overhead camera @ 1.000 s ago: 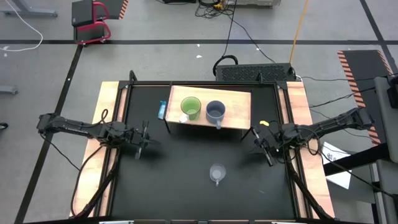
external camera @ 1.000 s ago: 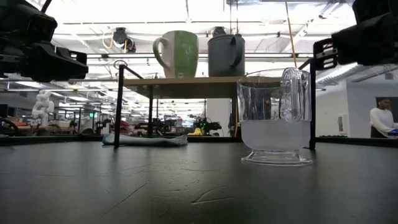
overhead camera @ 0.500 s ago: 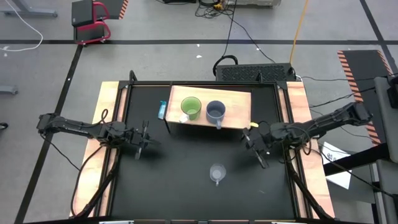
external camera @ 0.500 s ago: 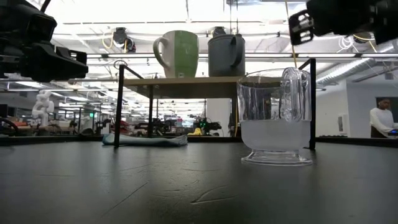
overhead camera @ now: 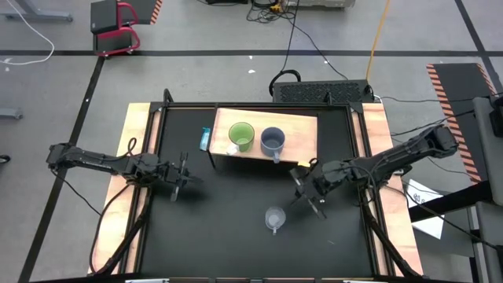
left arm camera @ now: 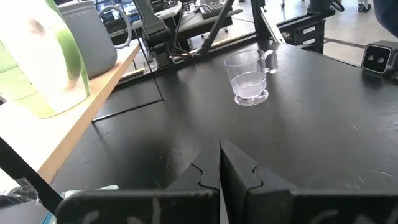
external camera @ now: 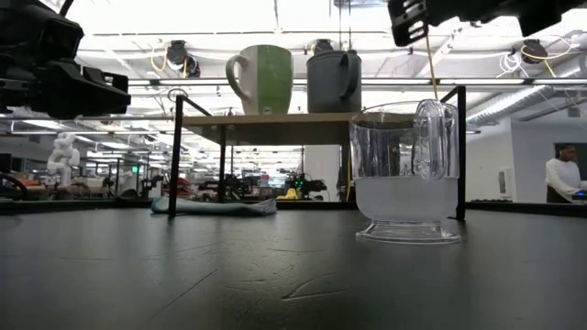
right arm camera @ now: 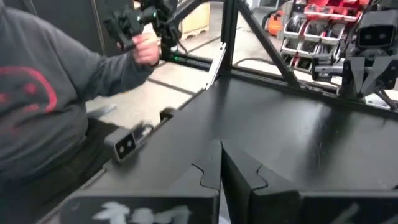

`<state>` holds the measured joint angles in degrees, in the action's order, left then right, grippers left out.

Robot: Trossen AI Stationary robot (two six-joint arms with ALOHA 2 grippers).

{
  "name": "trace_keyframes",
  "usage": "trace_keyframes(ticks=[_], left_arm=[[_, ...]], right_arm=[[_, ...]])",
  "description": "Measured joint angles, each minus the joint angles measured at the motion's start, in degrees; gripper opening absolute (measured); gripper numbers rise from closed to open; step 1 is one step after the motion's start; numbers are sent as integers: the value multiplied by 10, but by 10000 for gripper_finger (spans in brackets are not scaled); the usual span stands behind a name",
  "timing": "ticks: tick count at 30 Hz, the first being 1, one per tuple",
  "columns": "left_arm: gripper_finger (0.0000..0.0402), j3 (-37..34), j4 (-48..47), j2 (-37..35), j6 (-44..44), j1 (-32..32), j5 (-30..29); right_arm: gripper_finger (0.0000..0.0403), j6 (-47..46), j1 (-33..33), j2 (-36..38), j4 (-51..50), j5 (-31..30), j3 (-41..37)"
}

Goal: Stack small to large cups/mugs on shelf
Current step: Put the transparent cup on the shelf

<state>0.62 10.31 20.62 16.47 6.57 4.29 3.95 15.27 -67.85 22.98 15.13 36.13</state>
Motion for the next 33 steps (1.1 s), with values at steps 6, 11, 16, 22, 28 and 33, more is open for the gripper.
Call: trace_keyframes(ticks=[6,11,16,22,28,33], left_arm=[[2,0,0,0,0,0,1],[2,0,0,0,0,0,1],[3,0,0,0,-5,0,2],[5,0,0,0,-12,0,2],[4,0,0,0,-12,0,2],[2,0,0,0,-9,0,2]], right_arm=[[0,-13,0,-36,86,0,6],[0,-13,-7,-65,120,0,6],[0,-19,-7,-91,132,0,6],[0,-33,-7,-118,140,0,6],[0,-46,-3,-146,145,0,6],[0,-46,-2,-175,170,0,6]])
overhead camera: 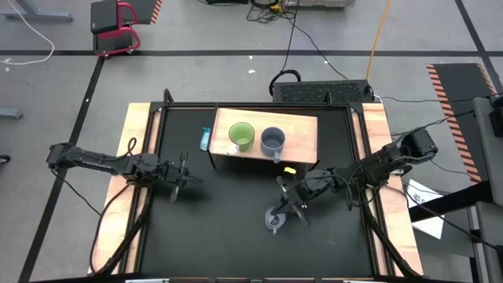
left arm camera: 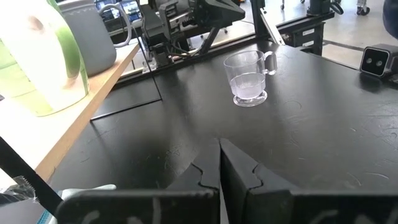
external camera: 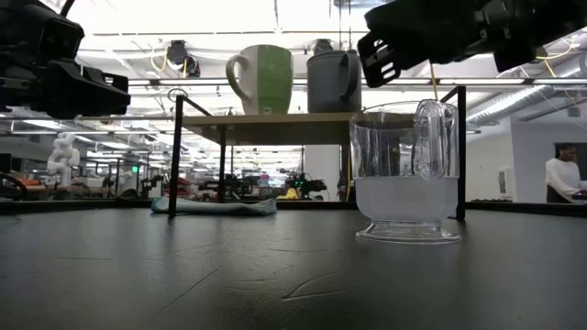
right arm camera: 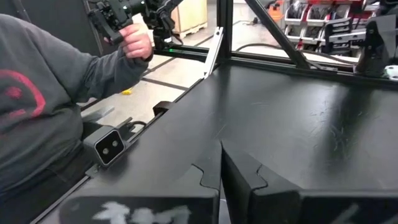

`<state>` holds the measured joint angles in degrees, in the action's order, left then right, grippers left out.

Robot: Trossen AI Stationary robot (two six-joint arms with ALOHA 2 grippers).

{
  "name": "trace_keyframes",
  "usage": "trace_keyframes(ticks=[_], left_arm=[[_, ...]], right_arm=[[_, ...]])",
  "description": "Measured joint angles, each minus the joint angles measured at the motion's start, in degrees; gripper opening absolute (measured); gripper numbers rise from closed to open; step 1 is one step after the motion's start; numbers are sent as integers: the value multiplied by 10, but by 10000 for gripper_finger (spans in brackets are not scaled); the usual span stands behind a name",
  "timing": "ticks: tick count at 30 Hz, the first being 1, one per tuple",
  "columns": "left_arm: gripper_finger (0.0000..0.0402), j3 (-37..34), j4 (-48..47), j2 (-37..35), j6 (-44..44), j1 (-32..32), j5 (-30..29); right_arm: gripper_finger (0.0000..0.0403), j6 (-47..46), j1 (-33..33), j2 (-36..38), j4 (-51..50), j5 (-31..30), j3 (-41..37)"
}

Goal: Stack small to large cups/mugs on shelf
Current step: Put the transparent cup on the shelf

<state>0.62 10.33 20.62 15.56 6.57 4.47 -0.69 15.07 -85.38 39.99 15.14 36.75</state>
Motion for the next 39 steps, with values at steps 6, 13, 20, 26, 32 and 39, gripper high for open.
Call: trace_keyframes(ticks=[6,13,20,26,32,39], left_arm=[[3,0,-2,0,0,0,0],[7,0,-2,0,-3,0,0],[13,0,-2,0,-16,0,0],[27,0,-2,0,-27,0,0],[16,0,-2,0,-28,0,0],[2,0,-3,0,-28,0,0]], right_arm=[[0,0,-1,-2,5,1,0],[0,1,-1,-2,0,2,0],[0,0,0,-2,-28,2,0],[0,-2,0,-3,-37,2,0],[0,-4,0,-19,-45,2,0],[0,-7,7,-25,-58,-1,0]])
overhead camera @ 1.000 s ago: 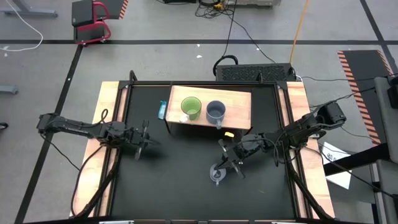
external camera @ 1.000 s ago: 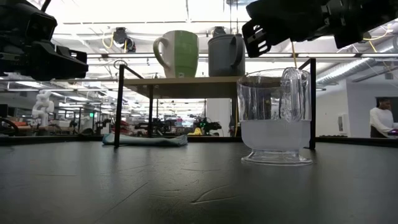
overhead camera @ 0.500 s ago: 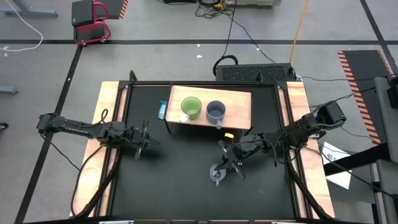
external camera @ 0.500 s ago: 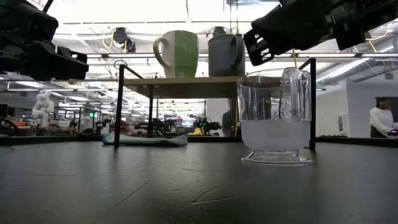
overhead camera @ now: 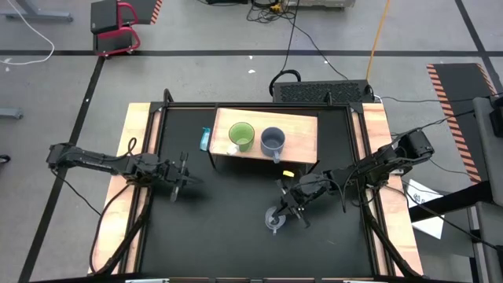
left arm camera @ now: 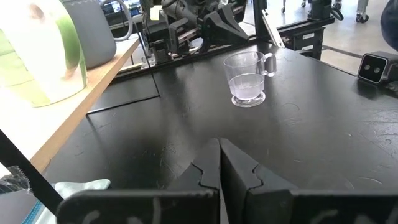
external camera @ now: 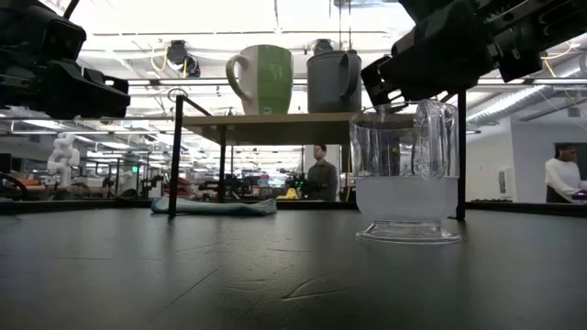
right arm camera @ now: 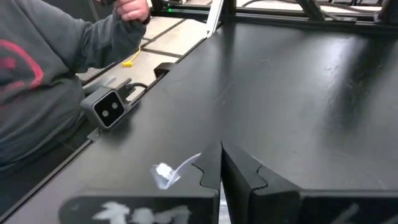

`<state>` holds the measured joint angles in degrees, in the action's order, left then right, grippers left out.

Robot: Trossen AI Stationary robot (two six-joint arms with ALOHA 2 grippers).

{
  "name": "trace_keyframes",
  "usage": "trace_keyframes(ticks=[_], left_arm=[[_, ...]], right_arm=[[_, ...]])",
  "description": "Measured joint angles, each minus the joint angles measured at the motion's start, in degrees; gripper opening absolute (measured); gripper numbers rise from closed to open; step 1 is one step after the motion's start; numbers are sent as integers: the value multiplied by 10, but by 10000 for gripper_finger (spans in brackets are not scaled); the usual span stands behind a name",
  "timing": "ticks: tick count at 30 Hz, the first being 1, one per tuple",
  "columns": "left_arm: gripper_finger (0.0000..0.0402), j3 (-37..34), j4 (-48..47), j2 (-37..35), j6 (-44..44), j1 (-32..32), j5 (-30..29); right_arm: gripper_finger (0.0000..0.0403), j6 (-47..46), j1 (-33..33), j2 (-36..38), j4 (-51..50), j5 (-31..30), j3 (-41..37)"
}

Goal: Stack small to large cups/mugs on shelf
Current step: Put the transparent cup on the shelf

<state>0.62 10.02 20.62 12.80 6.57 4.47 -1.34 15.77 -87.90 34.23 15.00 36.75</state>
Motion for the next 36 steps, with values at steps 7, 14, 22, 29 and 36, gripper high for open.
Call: trace_keyframes(ticks=[7,14,22,29,36], left_arm=[[20,0,0,0,0,0,0],[24,0,0,0,-1,0,0],[4,0,0,0,-3,0,0],[16,0,0,0,-8,0,0],[38,0,0,0,-24,0,0]], right_arm=[[0,0,6,0,-10,-2,0],[0,0,6,0,-8,-2,0],[4,0,7,0,12,-2,0],[47,0,7,0,11,-2,0],[98,0,7,0,11,-2,0]])
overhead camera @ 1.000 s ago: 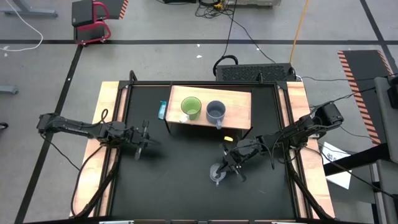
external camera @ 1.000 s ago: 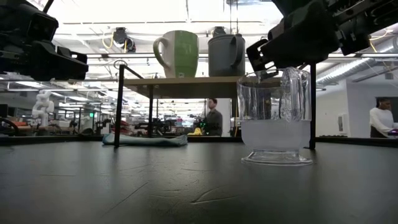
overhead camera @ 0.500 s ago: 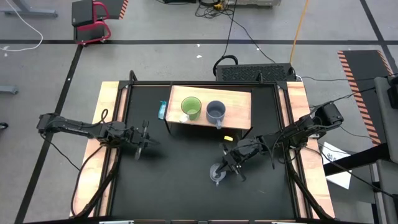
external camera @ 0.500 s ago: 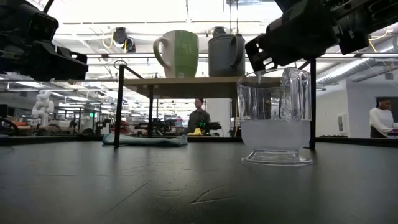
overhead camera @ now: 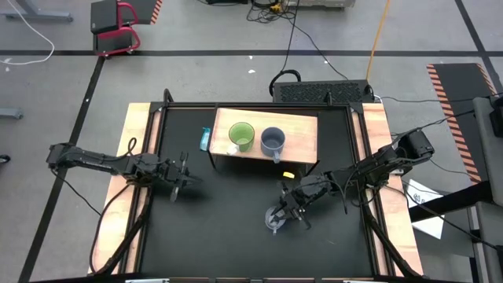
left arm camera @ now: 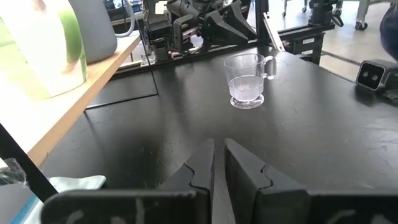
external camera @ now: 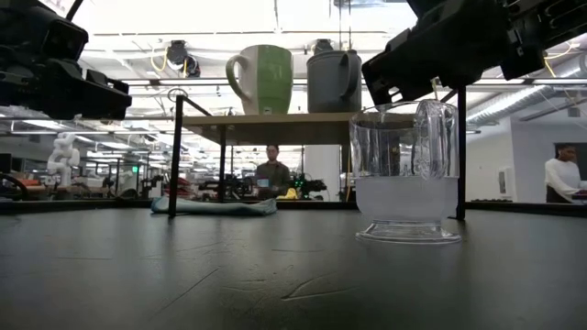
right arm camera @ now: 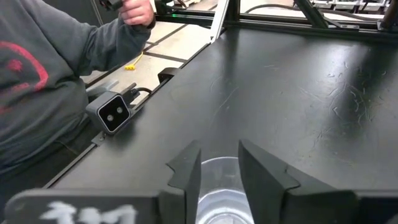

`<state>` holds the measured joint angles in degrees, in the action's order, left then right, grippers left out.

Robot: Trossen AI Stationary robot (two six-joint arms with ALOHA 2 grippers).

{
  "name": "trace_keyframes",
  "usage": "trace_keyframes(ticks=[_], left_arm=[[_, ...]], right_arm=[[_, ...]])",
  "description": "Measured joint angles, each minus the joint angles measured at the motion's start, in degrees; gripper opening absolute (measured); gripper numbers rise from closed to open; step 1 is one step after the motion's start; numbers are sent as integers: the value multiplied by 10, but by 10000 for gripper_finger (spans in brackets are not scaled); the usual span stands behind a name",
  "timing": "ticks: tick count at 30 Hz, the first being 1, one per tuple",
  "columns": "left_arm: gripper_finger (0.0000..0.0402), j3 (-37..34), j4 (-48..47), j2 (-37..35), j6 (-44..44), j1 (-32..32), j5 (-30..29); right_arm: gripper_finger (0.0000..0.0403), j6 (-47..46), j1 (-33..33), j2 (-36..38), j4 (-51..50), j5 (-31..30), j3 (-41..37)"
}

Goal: Stack small to large cups/mugs on shelf
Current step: Put the transparent cup on the shelf

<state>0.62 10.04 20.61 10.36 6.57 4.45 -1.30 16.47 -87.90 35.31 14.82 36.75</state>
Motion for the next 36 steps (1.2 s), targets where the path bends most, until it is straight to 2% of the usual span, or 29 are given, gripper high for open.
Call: trace_keyframes(ticks=[6,21,32,36], left_arm=[[42,0,0,0,-6,0,0],[42,0,0,0,-6,0,0],[42,0,1,0,-8,0,0],[42,0,1,0,-7,0,0]], right_arm=[[116,0,0,0,0,0,0],[116,9,-12,3,-29,0,0],[116,30,-29,34,-236,0,74],[116,34,-29,34,-263,0,87]])
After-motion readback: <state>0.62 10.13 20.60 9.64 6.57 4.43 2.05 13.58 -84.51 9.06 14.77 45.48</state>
